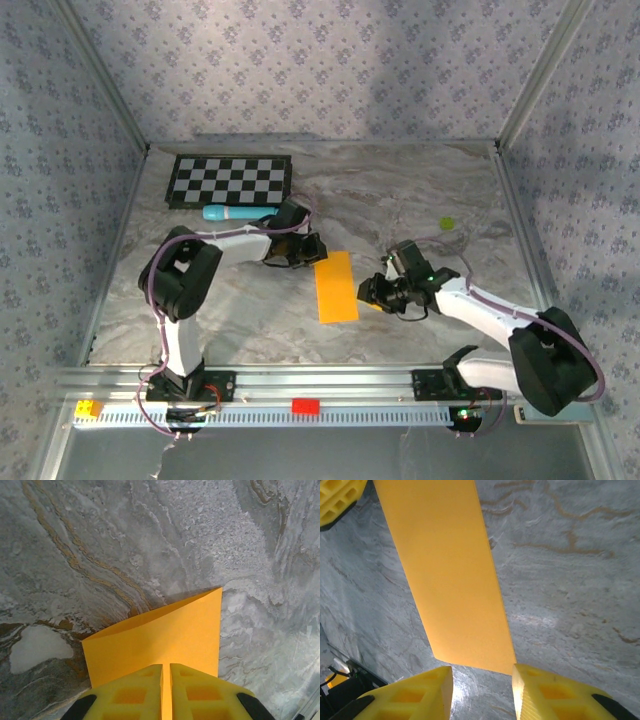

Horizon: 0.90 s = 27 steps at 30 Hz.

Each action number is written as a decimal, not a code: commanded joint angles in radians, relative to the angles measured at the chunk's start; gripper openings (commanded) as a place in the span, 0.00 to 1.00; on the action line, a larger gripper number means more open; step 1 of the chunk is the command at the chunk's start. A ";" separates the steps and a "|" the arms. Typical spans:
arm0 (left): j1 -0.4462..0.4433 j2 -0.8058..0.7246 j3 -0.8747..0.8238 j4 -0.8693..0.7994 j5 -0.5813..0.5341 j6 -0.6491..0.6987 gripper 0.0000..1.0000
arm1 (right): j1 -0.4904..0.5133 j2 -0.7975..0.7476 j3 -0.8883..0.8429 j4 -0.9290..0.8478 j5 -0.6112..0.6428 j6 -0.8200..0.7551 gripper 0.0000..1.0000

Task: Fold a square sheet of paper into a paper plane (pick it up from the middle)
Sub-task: Fold the triangle a second time at the center of the table.

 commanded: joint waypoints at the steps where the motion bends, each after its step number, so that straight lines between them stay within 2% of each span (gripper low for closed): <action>1: -0.001 0.024 -0.043 0.016 -0.015 0.008 0.12 | 0.015 0.032 0.039 0.004 -0.032 -0.008 0.39; 14: -0.002 0.044 -0.118 0.060 -0.020 0.000 0.11 | 0.031 0.114 0.037 0.036 -0.057 0.021 0.46; 23: -0.002 0.048 -0.105 0.056 -0.010 0.009 0.11 | 0.019 0.160 0.032 0.168 -0.120 0.065 0.46; 27: -0.002 0.050 -0.096 0.049 -0.003 0.018 0.12 | -0.006 0.163 -0.009 0.291 -0.156 0.114 0.46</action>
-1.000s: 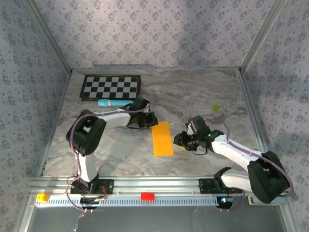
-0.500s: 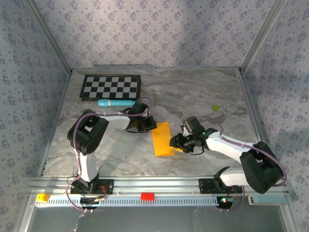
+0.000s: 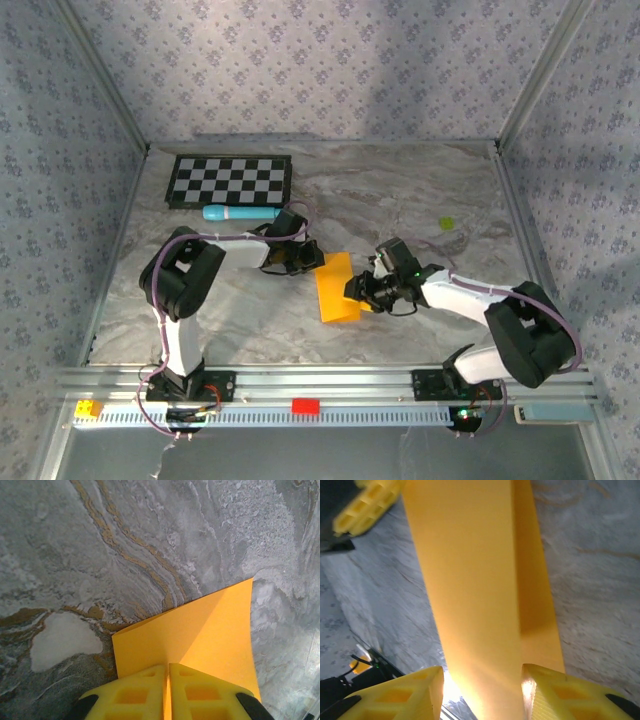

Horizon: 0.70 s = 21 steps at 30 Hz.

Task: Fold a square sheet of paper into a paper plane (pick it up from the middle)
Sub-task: Fold the triangle a second time at the center of the table.

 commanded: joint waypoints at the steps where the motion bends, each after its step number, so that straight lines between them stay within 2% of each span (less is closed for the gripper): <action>1: -0.003 0.042 -0.009 -0.050 -0.010 0.023 0.12 | -0.025 0.019 -0.021 0.114 -0.064 0.047 0.46; 11: -0.003 0.057 0.028 -0.037 0.023 0.047 0.12 | -0.064 0.098 0.014 0.197 -0.146 0.027 0.44; 14: -0.003 0.061 0.046 -0.042 0.028 0.060 0.12 | -0.082 0.120 -0.001 0.290 -0.169 0.035 0.42; 21: -0.003 0.074 0.092 -0.075 0.028 0.094 0.13 | -0.116 0.168 0.001 0.310 -0.197 0.016 0.40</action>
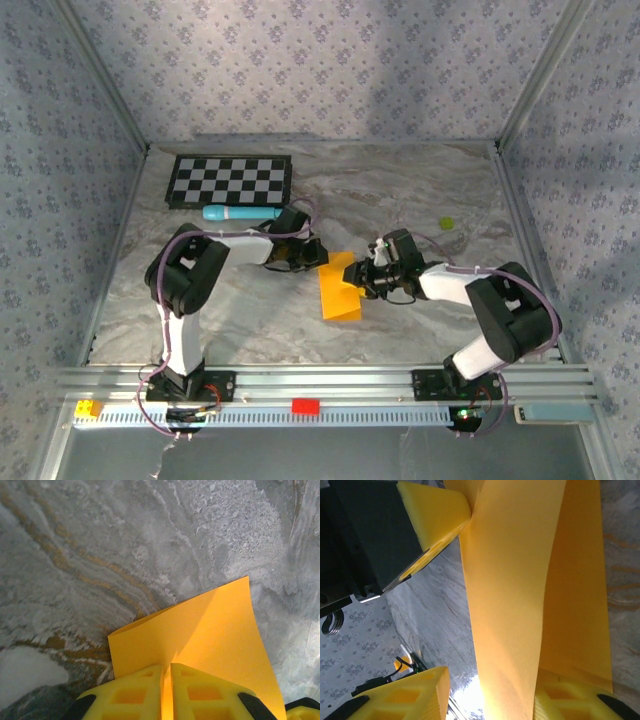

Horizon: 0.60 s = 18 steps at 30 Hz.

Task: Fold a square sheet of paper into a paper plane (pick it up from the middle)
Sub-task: Fold the triangle a second time at the center of the table.

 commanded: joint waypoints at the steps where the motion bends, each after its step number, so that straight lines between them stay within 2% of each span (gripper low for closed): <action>1: -0.002 0.032 0.032 -0.059 -0.011 0.043 0.13 | -0.020 0.024 0.004 0.028 -0.036 -0.009 0.39; 12: -0.001 0.025 0.068 -0.057 0.001 0.053 0.16 | -0.061 0.088 -0.022 0.132 -0.082 0.005 0.24; 16: -0.004 -0.021 0.061 -0.046 -0.003 0.054 0.22 | -0.070 0.098 -0.020 0.107 -0.060 -0.005 0.19; 18: -0.004 -0.063 0.050 -0.044 -0.013 0.057 0.29 | -0.073 0.106 -0.020 0.104 -0.050 -0.009 0.16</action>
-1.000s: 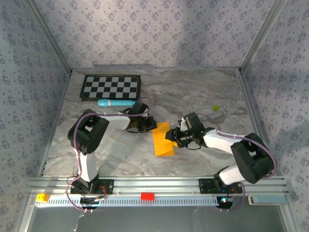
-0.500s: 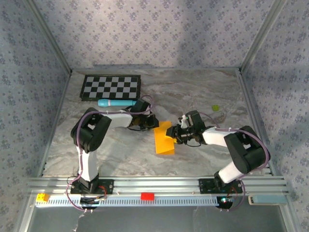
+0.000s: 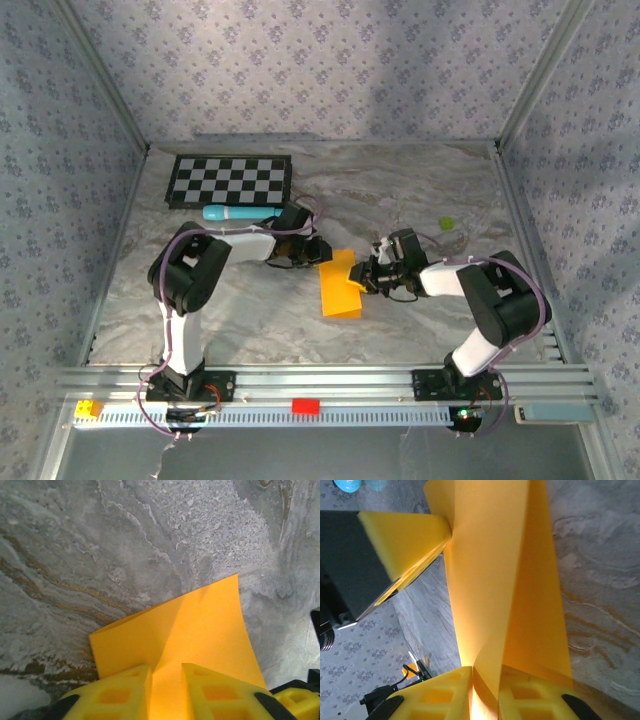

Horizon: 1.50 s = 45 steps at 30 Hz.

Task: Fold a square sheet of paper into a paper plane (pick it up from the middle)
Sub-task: Fold the triangle a second time at the center of the table.

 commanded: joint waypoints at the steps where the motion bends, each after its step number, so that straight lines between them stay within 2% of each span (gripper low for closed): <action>1: -0.003 -0.087 0.001 -0.008 -0.017 0.021 0.31 | -0.010 0.020 -0.007 0.000 0.005 -0.010 0.15; 4: -0.004 -0.156 -0.019 -0.012 -0.038 0.024 0.37 | 0.006 0.028 -0.005 -0.001 0.025 -0.019 0.14; 9: -0.013 -0.276 -0.067 -0.013 -0.088 0.022 0.39 | 0.046 0.032 0.024 -0.085 0.115 -0.046 0.13; 15: -0.024 -0.398 -0.146 0.007 -0.147 0.023 0.41 | 0.063 0.020 0.037 -0.095 0.141 -0.037 0.19; 19: -0.030 -0.454 -0.194 0.028 -0.166 0.033 0.40 | 0.055 0.024 0.047 -0.094 0.113 -0.040 0.20; 22: -0.054 -0.489 -0.231 0.069 -0.162 0.088 0.33 | 0.049 0.026 0.058 -0.096 0.092 -0.043 0.18; 25: -0.115 -0.533 -0.276 0.109 -0.220 0.179 0.33 | 0.043 0.029 0.066 -0.099 0.076 -0.042 0.17; 27: -0.149 -0.557 -0.305 0.132 -0.231 0.224 0.34 | 0.041 0.034 0.074 -0.102 0.058 -0.048 0.20; 32: -0.190 -0.549 -0.293 0.012 -0.265 0.218 0.35 | 0.037 0.033 0.082 -0.134 0.063 -0.066 0.20; 35: -0.255 -0.541 -0.298 -0.003 -0.305 0.250 0.37 | 0.027 0.034 0.083 -0.142 0.059 -0.074 0.17; 41: -0.466 -0.458 -0.227 -0.107 -0.580 0.318 0.40 | 0.006 0.046 0.092 -0.146 0.008 -0.091 0.14; 45: -0.576 -0.388 -0.173 -0.133 -0.703 0.349 0.43 | 0.003 0.044 0.095 -0.146 0.000 -0.092 0.12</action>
